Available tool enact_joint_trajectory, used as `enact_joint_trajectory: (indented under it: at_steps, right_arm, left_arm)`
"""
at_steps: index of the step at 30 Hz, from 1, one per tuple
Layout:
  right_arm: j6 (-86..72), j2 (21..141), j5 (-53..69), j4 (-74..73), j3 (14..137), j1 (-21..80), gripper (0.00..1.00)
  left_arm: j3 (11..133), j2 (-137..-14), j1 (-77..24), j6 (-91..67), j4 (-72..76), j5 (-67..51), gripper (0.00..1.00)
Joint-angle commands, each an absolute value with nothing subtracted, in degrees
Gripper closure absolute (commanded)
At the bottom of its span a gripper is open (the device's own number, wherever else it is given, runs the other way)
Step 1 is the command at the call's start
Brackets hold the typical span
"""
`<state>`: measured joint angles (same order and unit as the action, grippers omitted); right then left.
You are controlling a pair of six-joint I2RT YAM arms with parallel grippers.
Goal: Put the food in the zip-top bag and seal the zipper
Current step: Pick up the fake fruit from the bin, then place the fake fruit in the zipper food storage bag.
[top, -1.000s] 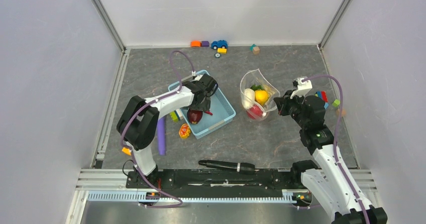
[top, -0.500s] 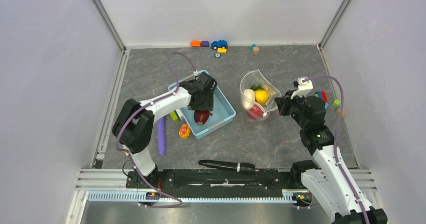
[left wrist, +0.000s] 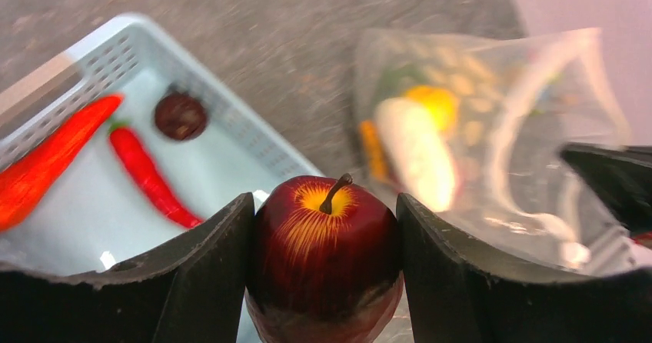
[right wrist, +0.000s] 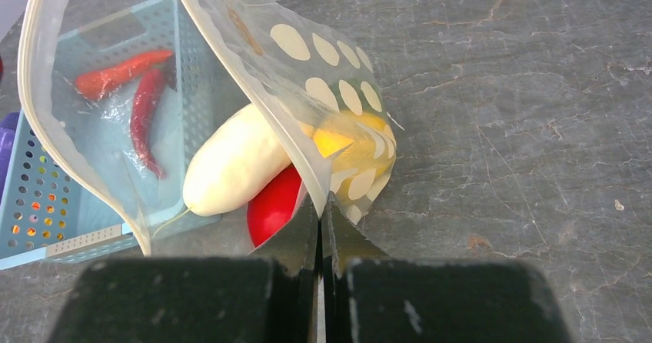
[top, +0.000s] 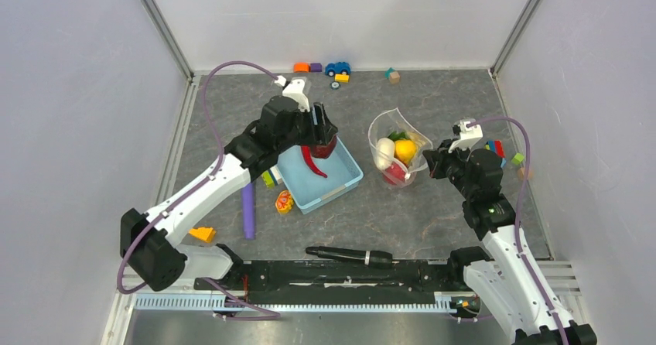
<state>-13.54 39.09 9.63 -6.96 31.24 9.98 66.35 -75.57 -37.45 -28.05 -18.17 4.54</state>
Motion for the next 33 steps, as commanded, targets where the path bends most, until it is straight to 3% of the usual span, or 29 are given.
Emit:
enact_joint_trajectory:
  at_steps: [1, 22, 33]
  right_arm:
    - [-12.4, 38.5, 11.5, -4.7, 32.6, 10.0, 1.00]
    - [-12.1, 39.2, 17.7, -5.2, 32.6, 10.0, 1.00]
    - [-12.5, 39.2, 18.4, -5.8, 33.2, 10.0, 1.00]
  left_arm:
    - [67.3, -73.5, -39.9, -22.3, -7.3, -5.3, 0.77]
    - [78.1, -85.7, -53.5, -13.3, 7.9, -10.6, 0.80]
    - [79.0, -94.2, -56.3, -9.6, 13.2, -0.2, 0.78]
